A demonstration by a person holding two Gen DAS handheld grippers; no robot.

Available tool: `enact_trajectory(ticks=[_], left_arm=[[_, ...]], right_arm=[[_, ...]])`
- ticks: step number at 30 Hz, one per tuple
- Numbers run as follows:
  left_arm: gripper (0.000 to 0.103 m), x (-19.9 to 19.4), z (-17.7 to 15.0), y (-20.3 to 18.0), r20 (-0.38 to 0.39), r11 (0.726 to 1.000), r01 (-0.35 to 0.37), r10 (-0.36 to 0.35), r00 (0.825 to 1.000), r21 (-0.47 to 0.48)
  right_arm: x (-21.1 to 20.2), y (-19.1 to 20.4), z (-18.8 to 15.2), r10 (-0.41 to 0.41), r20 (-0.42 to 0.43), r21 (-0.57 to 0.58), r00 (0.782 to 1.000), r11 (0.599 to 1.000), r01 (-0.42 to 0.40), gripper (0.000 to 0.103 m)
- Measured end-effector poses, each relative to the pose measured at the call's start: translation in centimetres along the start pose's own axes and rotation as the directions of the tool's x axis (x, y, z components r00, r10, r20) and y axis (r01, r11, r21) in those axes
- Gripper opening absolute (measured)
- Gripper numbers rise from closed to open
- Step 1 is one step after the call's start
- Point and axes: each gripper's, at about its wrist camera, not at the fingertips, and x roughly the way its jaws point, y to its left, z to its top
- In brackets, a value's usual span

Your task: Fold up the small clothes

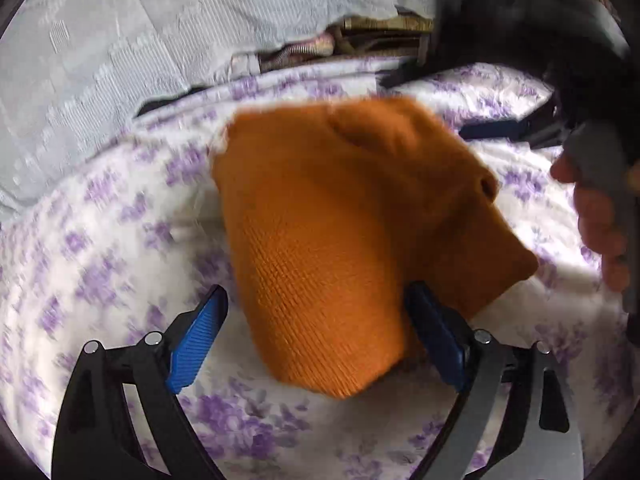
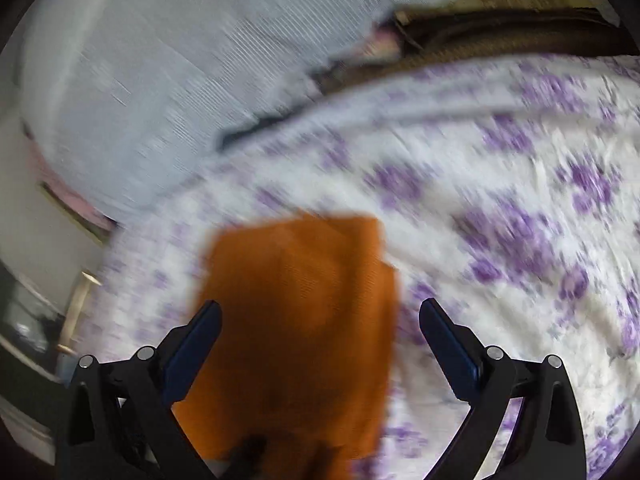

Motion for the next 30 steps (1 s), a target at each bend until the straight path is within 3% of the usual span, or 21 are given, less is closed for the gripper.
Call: enact_trajectory(ticks=[1, 5, 7, 10, 13, 17, 22, 24, 26, 30], left_arm=[[0.089, -0.3, 0.2, 0.2, 0.001, 1.000, 0.007, -0.007, 1.000, -0.006], [0.091, -0.8, -0.1, 1.3, 0.000, 0.997, 0.045, -0.045, 0.999, -0.057], [0.091, -2.6, -0.2, 2.7, 0.073, 0.992, 0.079, -0.072, 0.995, -0.101], [0.091, -5.3, -0.6, 5.3, 0.179, 0.985, 0.075, -0.047, 0.983, -0.157], [0.091, -6.3, -1.3, 6.9, 0.211, 0.984, 0.064, -0.027, 0.977, -0.169], [0.091, -6.2, -2.1, 7.9, 0.199, 0.985, 0.096, -0.067, 0.978, -0.143], [0.092, -6.5, -3.1, 4.9, 0.206, 0.989, 0.144, -0.147, 0.967, 0.031], [0.096, -6.4, -3.3, 3.7, 0.217, 0.995, 0.074, -0.088, 0.972, 0.073], [0.097, -5.1, -2.9, 3.7, 0.175, 0.999, 0.019, -0.026, 0.984, 0.042], [0.097, -2.9, -2.6, 3.4, 0.097, 1.000, -0.017, 0.015, 0.995, 0.021]], right_arm=[[1.3, -0.3, -0.5, -0.065, -0.039, -0.015, 0.997, 0.998, 0.064, 0.100], [1.2, 0.6, -1.9, -0.123, 0.030, -0.087, 0.992, 0.988, 0.125, 0.099], [0.0, 0.7, -2.3, -0.133, 0.055, -0.063, 0.990, 0.989, 0.137, 0.099], [-2.3, 1.2, -3.4, -0.203, 0.112, -0.065, 0.973, 0.975, 0.211, 0.099], [-3.3, 1.9, -4.6, -0.261, 0.125, -0.136, 0.957, 0.951, 0.277, 0.099], [-5.5, 3.0, -6.3, -0.293, 0.224, -0.165, 0.930, 0.929, 0.332, 0.099], [-5.9, 3.1, -6.8, -0.244, 0.236, -0.152, 0.940, 0.947, 0.284, 0.099], [-4.8, 2.7, -6.8, -0.259, 0.201, -0.154, 0.945, 0.944, 0.292, 0.099], [-4.1, 2.4, -6.9, -0.255, 0.185, -0.144, 0.949, 0.948, 0.283, 0.099], [-3.8, 1.9, -7.0, -0.235, 0.176, -0.107, 0.956, 0.961, 0.256, 0.099]])
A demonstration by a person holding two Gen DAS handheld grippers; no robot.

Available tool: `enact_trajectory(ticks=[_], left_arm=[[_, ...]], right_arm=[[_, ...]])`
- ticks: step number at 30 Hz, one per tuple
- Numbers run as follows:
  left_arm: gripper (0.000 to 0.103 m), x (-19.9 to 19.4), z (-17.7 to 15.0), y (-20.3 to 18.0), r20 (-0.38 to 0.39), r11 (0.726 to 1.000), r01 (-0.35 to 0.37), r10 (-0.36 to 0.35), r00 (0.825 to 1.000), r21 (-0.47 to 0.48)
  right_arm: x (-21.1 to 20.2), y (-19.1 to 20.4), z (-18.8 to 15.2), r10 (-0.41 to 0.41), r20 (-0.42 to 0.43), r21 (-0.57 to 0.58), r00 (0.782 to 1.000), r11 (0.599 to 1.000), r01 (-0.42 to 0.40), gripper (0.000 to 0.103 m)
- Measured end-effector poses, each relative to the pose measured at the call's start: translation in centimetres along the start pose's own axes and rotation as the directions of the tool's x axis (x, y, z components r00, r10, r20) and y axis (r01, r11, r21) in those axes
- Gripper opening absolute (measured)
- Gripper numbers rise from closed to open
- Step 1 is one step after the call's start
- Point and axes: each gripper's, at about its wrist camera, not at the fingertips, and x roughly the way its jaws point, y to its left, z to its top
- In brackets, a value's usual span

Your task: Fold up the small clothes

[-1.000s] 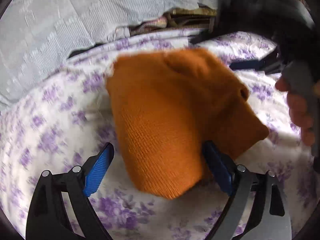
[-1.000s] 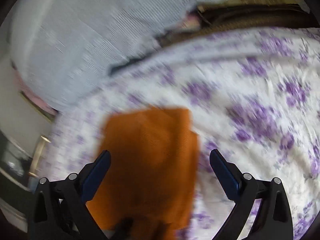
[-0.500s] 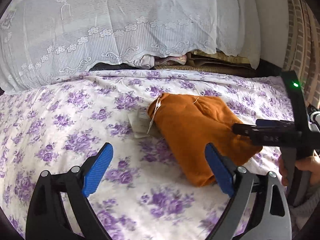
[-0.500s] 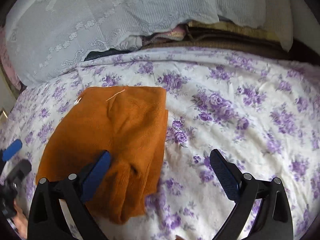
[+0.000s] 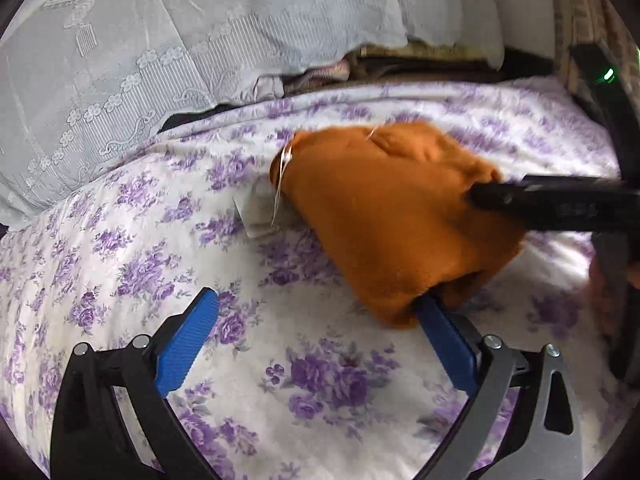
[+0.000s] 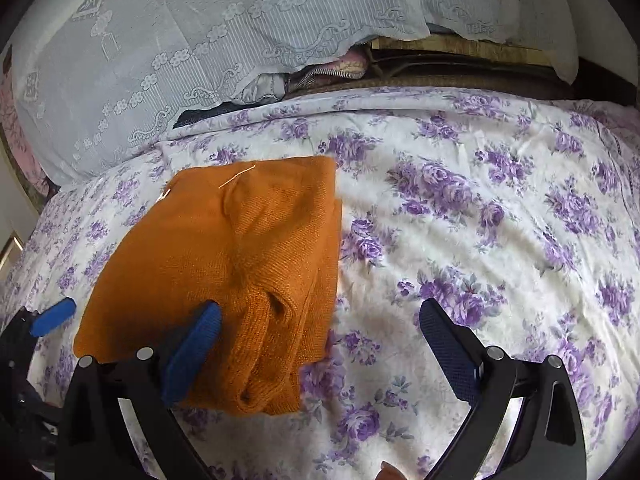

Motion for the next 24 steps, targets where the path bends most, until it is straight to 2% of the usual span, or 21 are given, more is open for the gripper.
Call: enact_trajectory(ticks=[2, 3, 4, 6, 7, 8, 9, 10, 11, 13, 14, 17, 19, 21, 23, 24], left_arm=[[0.097, -0.1, 0.1, -0.9, 0.023, 0.999, -0.033, 0.032, 0.999, 0.038], [0.098, 0.1, 0.2, -1.3, 0.025, 0.994, -0.089, 0.087, 0.996, 0.056], [0.099, 0.6, 0.2, -1.3, 0.007, 0.991, -0.120, 0.120, 0.993, 0.054], [0.099, 1.8, -0.1, 0.3, -0.078, 0.991, -0.131, 0.128, 0.989, -0.028], [0.099, 2.2, -0.3, 1.3, -0.117, 0.990, -0.116, 0.107, 0.987, -0.079], [0.099, 3.0, -0.9, 3.0, -0.182, 0.982, -0.060, 0.027, 0.983, -0.180], [0.099, 3.4, -1.2, 3.9, -0.207, 0.973, -0.029, -0.020, 0.978, -0.231], [0.099, 3.6, -1.5, 4.5, -0.218, 0.965, -0.011, -0.049, 0.975, -0.263], [0.099, 3.5, -1.6, 4.5, -0.220, 0.965, -0.016, -0.044, 0.974, -0.263], [0.099, 2.2, -1.7, 3.8, -0.206, 0.973, -0.041, -0.007, 0.979, -0.227], [0.099, 1.5, -1.8, 3.6, -0.191, 0.975, -0.026, -0.017, 0.982, -0.219], [0.099, -2.9, -1.5, 4.5, -0.049, 0.972, 0.025, -0.038, 0.998, -0.234], [0.099, -4.4, -0.4, 5.7, 0.009, 0.959, 0.039, -0.037, 0.999, -0.281], [0.099, -4.1, 1.6, 6.3, 0.008, 0.951, 0.052, -0.052, 0.999, -0.304], [0.099, -2.9, 3.5, 5.9, -0.008, 0.955, 0.063, -0.068, 0.998, -0.288], [0.099, -2.0, 4.5, 5.3, -0.013, 0.962, 0.049, -0.054, 0.998, -0.270]], right_arm=[[-0.4, 0.1, 0.0, -0.009, 0.026, 0.001, 1.000, 1.000, 0.009, 0.099], [-0.4, 0.2, 0.0, -0.016, 0.032, -0.005, 0.999, 1.000, 0.016, 0.099], [-0.2, 0.4, -0.1, -0.032, 0.023, -0.018, 0.999, 0.999, 0.032, 0.099], [0.9, 0.4, -0.3, -0.075, -0.022, -0.038, 0.997, 0.997, 0.074, 0.100], [1.5, 0.1, -0.5, -0.061, -0.046, -0.030, 0.997, 0.998, 0.060, 0.100], [2.0, -0.3, -0.5, -0.027, -0.071, -0.004, 0.997, 1.000, 0.027, 0.100], [2.0, -0.6, -0.4, -0.016, -0.070, 0.005, 0.997, 1.000, 0.017, 0.100], [1.9, -0.6, -0.5, -0.013, -0.069, 0.006, 0.998, 1.000, 0.013, 0.100], [2.0, -0.4, -0.5, -0.018, -0.071, -0.001, 0.997, 1.000, 0.018, 0.100], [2.0, -0.4, -0.6, -0.021, -0.071, -0.002, 0.997, 1.000, 0.021, 0.100], [2.0, -0.5, -0.7, -0.018, -0.072, 0.006, 0.997, 1.000, 0.018, 0.100], [2.2, -0.8, -0.7, -0.002, -0.078, 0.025, 0.997, 1.000, 0.004, 0.100], [2.1, -0.6, -0.7, -0.009, -0.078, 0.018, 0.997, 1.000, 0.011, 0.100], [2.1, -0.7, -0.7, -0.008, -0.078, 0.020, 0.997, 1.000, 0.009, 0.100], [2.1, -0.6, -0.8, -0.006, -0.077, 0.022, 0.997, 1.000, 0.008, 0.100], [2.1, -0.6, -0.7, -0.005, -0.077, 0.022, 0.997, 1.000, 0.007, 0.100]])
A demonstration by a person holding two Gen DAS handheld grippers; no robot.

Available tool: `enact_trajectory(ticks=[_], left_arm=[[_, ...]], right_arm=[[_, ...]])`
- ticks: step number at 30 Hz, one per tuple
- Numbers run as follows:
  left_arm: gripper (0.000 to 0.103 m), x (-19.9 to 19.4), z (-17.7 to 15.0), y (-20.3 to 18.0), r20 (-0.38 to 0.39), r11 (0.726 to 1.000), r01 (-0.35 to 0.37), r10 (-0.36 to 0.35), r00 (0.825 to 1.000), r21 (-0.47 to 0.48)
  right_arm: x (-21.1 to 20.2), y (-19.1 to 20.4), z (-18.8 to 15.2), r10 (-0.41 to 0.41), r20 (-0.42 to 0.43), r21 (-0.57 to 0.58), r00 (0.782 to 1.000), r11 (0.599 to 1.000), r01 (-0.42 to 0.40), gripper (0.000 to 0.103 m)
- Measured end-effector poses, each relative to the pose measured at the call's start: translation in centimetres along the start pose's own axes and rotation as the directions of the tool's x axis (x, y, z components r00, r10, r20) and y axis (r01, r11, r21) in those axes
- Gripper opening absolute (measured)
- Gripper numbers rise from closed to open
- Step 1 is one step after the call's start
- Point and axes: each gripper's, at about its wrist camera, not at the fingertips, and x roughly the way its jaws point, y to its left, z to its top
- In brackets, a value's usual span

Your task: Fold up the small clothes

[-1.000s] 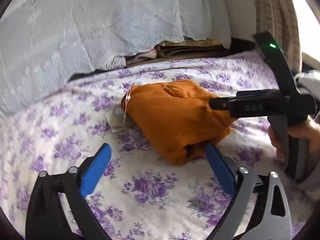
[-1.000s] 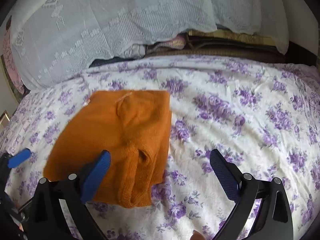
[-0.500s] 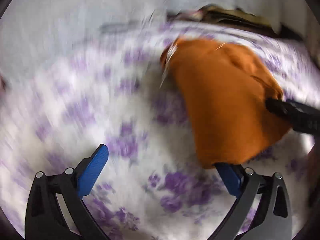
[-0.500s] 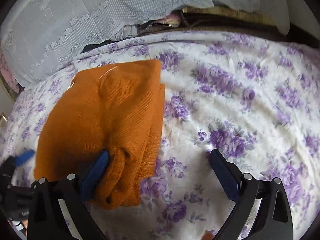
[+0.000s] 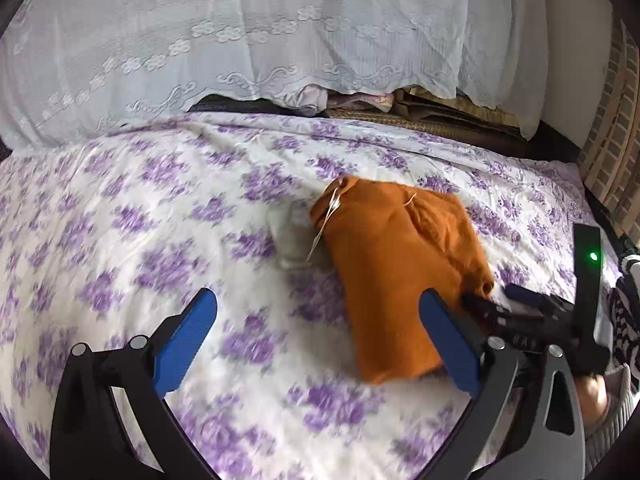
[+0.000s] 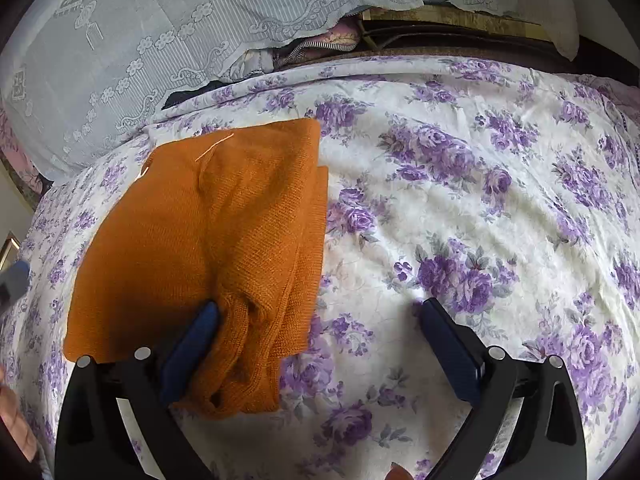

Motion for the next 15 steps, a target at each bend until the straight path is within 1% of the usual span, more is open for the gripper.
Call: enact_trajectory(ticks=[1, 3, 5, 6, 7, 8, 11, 13, 15], left_arm=[[0.099, 0.9, 0.4, -0.5, -0.008, 1.000, -0.014, 0.014, 1.000, 0.011], [0.099, 3.6, 0.8, -1.6, -0.062, 0.999, -0.026, 0.029, 0.998, 0.041], [0.099, 7.0, -0.1, -2.2, -0.111, 0.991, -0.105, 0.114, 0.987, 0.085], [0.099, 8.4, -1.0, -1.9, -0.111, 0.994, -0.091, 0.097, 0.989, 0.066], [0.099, 8.6, -1.5, -1.3, -0.104, 0.999, -0.054, 0.054, 0.993, 0.007], [0.099, 8.5, -1.5, -0.9, -0.117, 0.999, -0.039, 0.036, 0.992, -0.023], [0.099, 8.2, -1.7, -0.8, -0.118, 0.999, -0.032, 0.029, 0.993, -0.026], [0.099, 7.2, -1.6, -0.5, -0.103, 0.998, -0.002, -0.004, 0.995, -0.062], [0.099, 6.1, -1.6, 0.2, -0.083, 0.993, 0.052, -0.061, 0.995, -0.105]], right_arm=[[0.0, 0.0, 0.0, 0.001, 0.000, 0.001, 1.000, 1.000, -0.001, 0.100], [0.0, 0.0, 0.0, 0.001, 0.000, 0.001, 1.000, 1.000, -0.001, 0.100], [0.0, 0.0, 0.0, 0.004, -0.001, 0.001, 1.000, 1.000, -0.004, 0.100], [0.0, 0.1, 0.0, 0.003, -0.002, 0.000, 1.000, 1.000, -0.003, 0.100], [0.0, 0.1, -0.1, 0.002, -0.003, 0.000, 1.000, 1.000, -0.002, 0.100], [0.0, 0.0, 0.0, 0.004, -0.002, 0.001, 1.000, 1.000, -0.004, 0.100], [-0.1, 0.0, 0.0, 0.007, -0.001, 0.003, 1.000, 1.000, -0.007, 0.100], [-0.1, -0.1, -0.1, 0.011, 0.002, 0.007, 1.000, 1.000, -0.011, 0.100], [-0.2, -0.3, -0.2, 0.021, 0.006, 0.018, 1.000, 1.000, -0.021, 0.100]])
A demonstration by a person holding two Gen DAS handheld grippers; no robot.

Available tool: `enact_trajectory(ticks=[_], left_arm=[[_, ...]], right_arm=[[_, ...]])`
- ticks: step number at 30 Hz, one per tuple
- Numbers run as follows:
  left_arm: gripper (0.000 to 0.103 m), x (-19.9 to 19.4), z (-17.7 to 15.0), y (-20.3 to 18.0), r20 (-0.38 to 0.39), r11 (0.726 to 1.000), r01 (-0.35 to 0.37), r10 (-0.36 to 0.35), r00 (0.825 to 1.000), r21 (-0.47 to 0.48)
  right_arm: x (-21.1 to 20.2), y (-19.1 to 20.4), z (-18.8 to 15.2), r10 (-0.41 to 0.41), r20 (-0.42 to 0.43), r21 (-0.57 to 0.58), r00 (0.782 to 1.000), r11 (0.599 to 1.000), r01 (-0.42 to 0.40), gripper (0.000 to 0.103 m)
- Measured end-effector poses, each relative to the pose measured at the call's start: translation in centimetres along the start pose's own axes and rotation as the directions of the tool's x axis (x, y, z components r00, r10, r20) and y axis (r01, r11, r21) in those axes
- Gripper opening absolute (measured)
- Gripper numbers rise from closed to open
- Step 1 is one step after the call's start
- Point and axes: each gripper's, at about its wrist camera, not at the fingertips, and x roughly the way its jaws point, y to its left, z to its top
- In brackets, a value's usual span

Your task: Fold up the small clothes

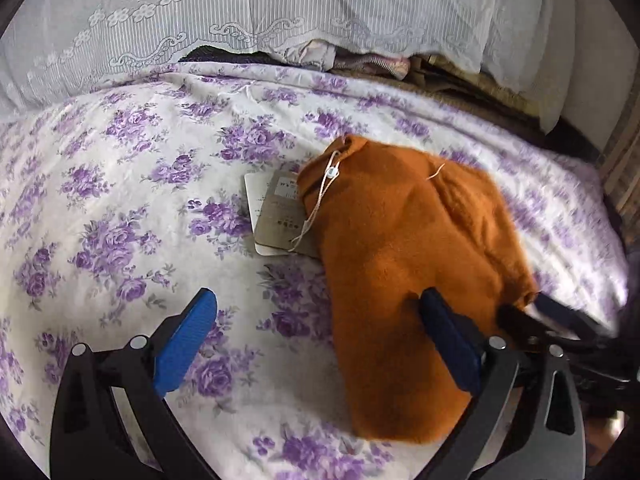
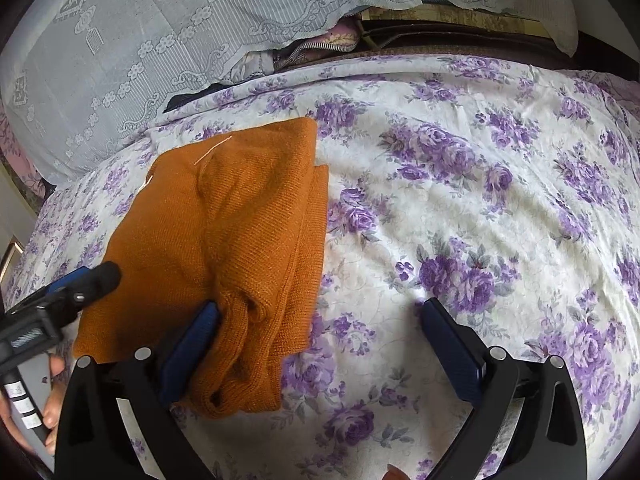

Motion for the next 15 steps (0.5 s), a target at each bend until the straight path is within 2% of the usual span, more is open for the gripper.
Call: enact_trajectory(ticks=[4, 9, 11, 12, 15], left_arm=[[0.099, -0.5, -0.7, 0.2, 0.009, 1.000, 0.025, -0.026, 1.000, 0.010], [0.098, -0.8, -0.8, 0.6, -0.011, 0.994, 0.109, -0.110, 0.994, -0.009], [0.098, -1.5, -0.4, 0.5, 0.019, 0.995, 0.099, -0.099, 0.995, 0.001], [0.098, -2.0, 0.1, 0.4, 0.047, 0.997, 0.071, -0.072, 0.996, 0.013], [0.098, -2.0, 2.0, 0.1, 0.074, 0.998, 0.049, -0.051, 0.996, 0.024]], right_arm=[[-0.2, -0.2, -0.2, 0.014, 0.004, 0.025, 1.000, 1.000, -0.014, 0.100], [-0.7, -0.5, -0.6, 0.036, 0.011, 0.049, 0.999, 0.998, -0.037, 0.100], [-0.7, -0.9, -0.3, 0.057, 0.000, 0.056, 0.998, 0.997, -0.057, 0.100], [-0.9, -1.0, 0.3, 0.050, -0.009, 0.061, 0.999, 0.997, -0.050, 0.100], [-2.6, -0.4, 2.4, 0.006, 0.090, 0.074, 0.996, 0.997, -0.013, 0.100]])
